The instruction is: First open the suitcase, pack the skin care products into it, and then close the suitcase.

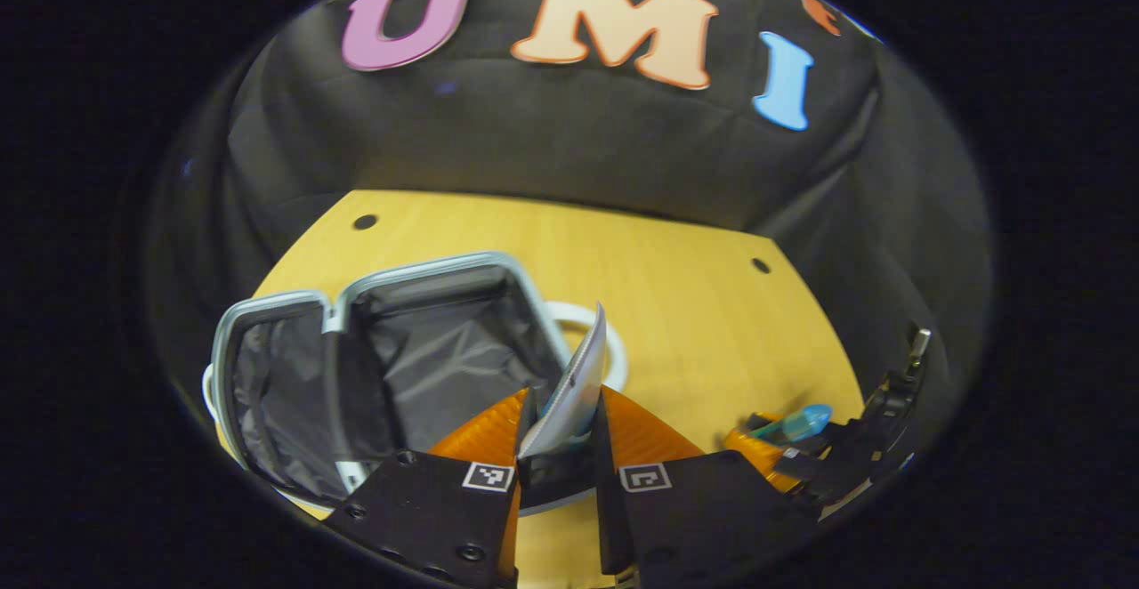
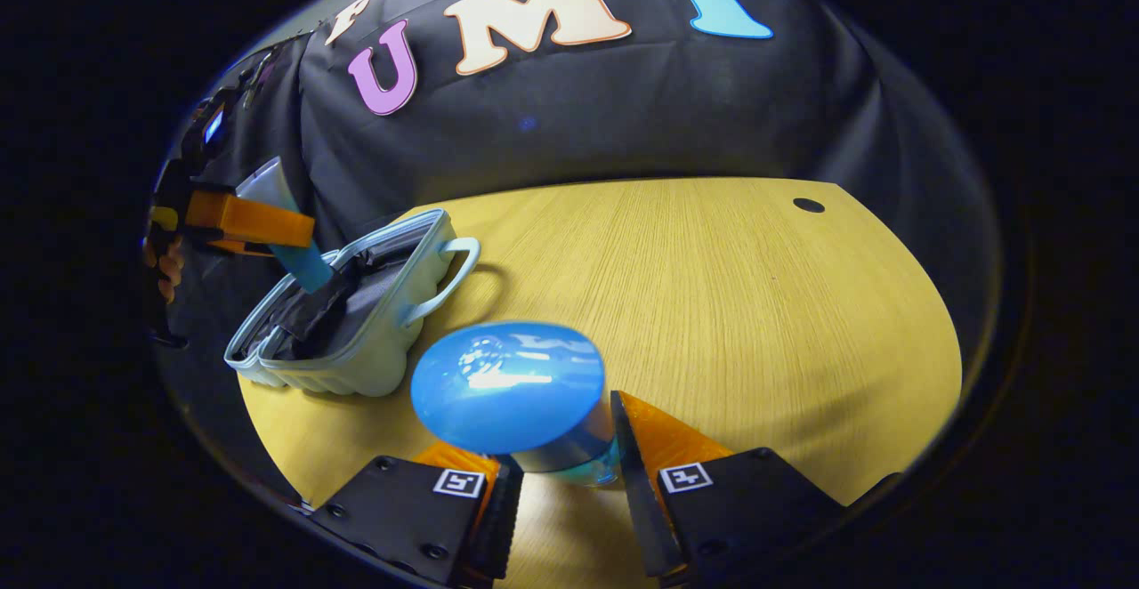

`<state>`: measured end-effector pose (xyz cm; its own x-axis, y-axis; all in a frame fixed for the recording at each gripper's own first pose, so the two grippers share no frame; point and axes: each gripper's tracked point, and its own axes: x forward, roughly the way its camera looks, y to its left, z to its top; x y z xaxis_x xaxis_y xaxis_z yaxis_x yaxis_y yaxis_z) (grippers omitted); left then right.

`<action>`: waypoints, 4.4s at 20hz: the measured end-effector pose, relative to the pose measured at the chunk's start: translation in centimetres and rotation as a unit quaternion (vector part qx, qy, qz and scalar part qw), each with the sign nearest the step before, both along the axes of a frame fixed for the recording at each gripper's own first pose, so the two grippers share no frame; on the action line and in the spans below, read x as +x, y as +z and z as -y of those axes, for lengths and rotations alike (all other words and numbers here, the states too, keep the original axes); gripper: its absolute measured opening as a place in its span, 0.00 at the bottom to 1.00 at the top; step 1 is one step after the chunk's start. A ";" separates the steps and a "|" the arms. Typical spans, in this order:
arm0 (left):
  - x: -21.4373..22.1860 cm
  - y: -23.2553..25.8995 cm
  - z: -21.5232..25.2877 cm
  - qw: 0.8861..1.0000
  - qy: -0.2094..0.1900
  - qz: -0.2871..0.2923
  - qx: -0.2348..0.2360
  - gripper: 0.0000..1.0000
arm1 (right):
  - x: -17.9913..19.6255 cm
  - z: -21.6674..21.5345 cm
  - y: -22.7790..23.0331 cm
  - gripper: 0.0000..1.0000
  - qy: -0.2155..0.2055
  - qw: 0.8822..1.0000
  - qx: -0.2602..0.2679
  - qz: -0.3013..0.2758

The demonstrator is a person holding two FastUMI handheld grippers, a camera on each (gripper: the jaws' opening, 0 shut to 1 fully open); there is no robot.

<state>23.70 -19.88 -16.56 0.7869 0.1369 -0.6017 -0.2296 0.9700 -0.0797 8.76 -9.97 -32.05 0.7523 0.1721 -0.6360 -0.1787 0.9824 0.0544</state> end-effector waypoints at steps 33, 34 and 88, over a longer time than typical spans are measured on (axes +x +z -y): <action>-15.0 1.8 -18.2 0.978 0.141 -0.096 -0.118 0.97 | 3.3 -26.0 6.7 0.37 0.154 0.984 0.076 -0.045; -16.7 2.4 -19.9 0.976 0.160 -0.090 -0.120 0.96 | 3.8 -26.9 5.6 0.38 0.159 0.983 0.068 -0.053; -21.3 11.6 -31.0 0.955 0.243 -0.002 -0.171 0.05 | 2.0 -5.9 20.5 0.98 -0.075 0.988 -0.028 0.136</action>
